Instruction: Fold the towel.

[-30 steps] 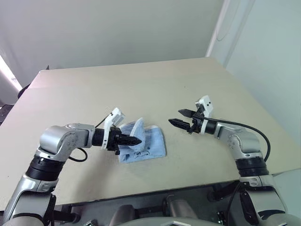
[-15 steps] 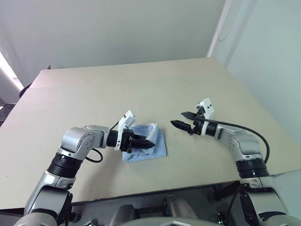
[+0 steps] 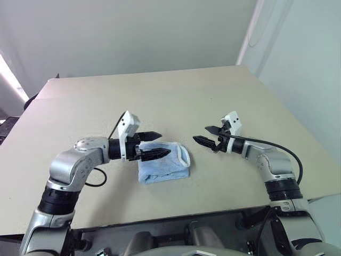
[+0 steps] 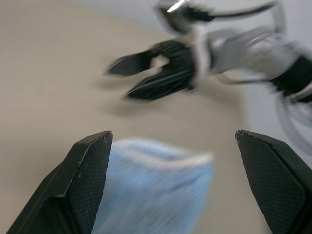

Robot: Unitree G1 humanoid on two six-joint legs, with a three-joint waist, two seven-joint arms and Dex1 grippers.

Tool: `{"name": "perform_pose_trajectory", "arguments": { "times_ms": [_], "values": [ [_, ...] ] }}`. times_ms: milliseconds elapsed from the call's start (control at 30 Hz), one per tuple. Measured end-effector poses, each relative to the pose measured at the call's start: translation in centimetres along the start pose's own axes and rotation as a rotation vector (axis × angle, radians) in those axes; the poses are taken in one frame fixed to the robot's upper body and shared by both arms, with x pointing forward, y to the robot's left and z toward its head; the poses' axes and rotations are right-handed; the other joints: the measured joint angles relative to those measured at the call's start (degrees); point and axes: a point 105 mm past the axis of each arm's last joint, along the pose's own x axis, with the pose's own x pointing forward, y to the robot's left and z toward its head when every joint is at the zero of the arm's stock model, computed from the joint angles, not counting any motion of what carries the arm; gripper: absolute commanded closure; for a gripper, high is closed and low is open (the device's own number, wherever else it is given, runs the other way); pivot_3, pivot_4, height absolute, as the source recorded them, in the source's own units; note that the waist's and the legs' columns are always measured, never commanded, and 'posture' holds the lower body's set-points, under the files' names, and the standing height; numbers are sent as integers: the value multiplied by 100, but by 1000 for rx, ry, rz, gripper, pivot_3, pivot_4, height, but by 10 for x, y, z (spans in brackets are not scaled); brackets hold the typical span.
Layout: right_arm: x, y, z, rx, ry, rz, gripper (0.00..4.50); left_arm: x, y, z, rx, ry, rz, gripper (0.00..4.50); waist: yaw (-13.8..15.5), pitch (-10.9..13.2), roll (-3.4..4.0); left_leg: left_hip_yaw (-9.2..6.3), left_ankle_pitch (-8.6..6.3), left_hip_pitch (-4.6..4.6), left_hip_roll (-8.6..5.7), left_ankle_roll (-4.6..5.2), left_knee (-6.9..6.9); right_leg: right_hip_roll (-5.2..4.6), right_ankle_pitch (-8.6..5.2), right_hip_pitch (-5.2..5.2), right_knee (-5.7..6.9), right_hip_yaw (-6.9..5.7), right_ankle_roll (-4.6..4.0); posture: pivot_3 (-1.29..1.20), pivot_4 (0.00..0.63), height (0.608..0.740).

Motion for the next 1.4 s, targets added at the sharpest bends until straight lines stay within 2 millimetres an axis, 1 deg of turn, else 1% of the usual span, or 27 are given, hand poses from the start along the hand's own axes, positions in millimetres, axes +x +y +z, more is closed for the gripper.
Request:
{"name": "perform_pose_trajectory", "arguments": {
  "times_ms": [67,133,267,367,500,600,700,767,900,1100,1200,1267,1333,1400],
  "values": [
    [2,2,1,1,-10,3,0,-4,10,-5,49,-12,51,237,15,0,-1,1,0,0,-1,0,5,0,0,5,-1,-1,-1,0,0,740],
    [4,3,1,3,-18,7,0,-2,13,-12,78,-25,66,237,18,-1,0,6,0,0,-4,0,6,-4,0,7,-4,0,-1,0,0,740],
    [7,7,5,27,-37,30,0,16,9,-26,14,-116,30,237,30,-1,-2,9,0,-6,-7,0,9,-8,13,8,-11,2,18,0,0,740],
    [7,5,12,39,-48,35,0,27,4,-41,13,-102,-22,237,14,-2,-1,9,0,-2,-5,1,7,-4,13,9,-9,3,17,0,0,740],
    [6,4,11,78,-44,39,0,37,7,-72,22,-40,-6,237,11,-2,-1,8,0,1,-1,1,7,3,14,9,-2,2,17,0,0,740],
    [3,2,11,89,-41,30,0,43,13,-84,59,-32,35,237,24,-3,0,8,0,3,-1,1,8,1,15,12,-3,2,17,0,0,740],
    [3,1,11,87,-41,27,0,53,15,-84,119,-52,54,237,45,-5,3,9,0,4,-3,1,10,-2,15,19,-4,2,17,0,0,740],
    [2,1,11,84,-40,26,0,56,13,-85,124,-67,48,237,65,-6,4,9,0,4,-3,1,10,-2,15,21,-5,2,18,0,0,740],
    [1,0,11,84,-35,24,0,56,10,-86,128,-73,27,237,139,-7,5,10,0,6,-3,1,10,-1,15,21,-5,1,18,0,0,740],
    [-3,-3,9,86,-7,24,0,52,2,-88,129,-68,-20,237,152,-8,6,9,-1,5,-2,2,10,-2,15,20,-7,1,18,0,0,740],
    [-5,-1,7,90,14,50,0,51,1,-86,132,-71,-29,237,152,-8,5,9,-1,6,-2,2,10,-1,15,20,-7,0,18,0,0,740],
    [-5,5,-1,150,59,89,0,51,1,-83,130,-80,-26,237,150,-8,5,9,-1,5,0,2,10,0,15,20,-6,-1,18,0,0,740],
    [-8,14,-9,274,123,159,0,50,1,-79,135,-94,-25,237,156,-8,5,6,-1,5,0,2,11,0,16,19,-5,-3,18,0,0,740],
    [-11,23,-11,405,173,230,0,50,2,-73,147,-113,-18,237,153,-8,5,6,-1,3,0,2,11,0,16,17,-5,-3,16,0,0,740]
  ]
}}
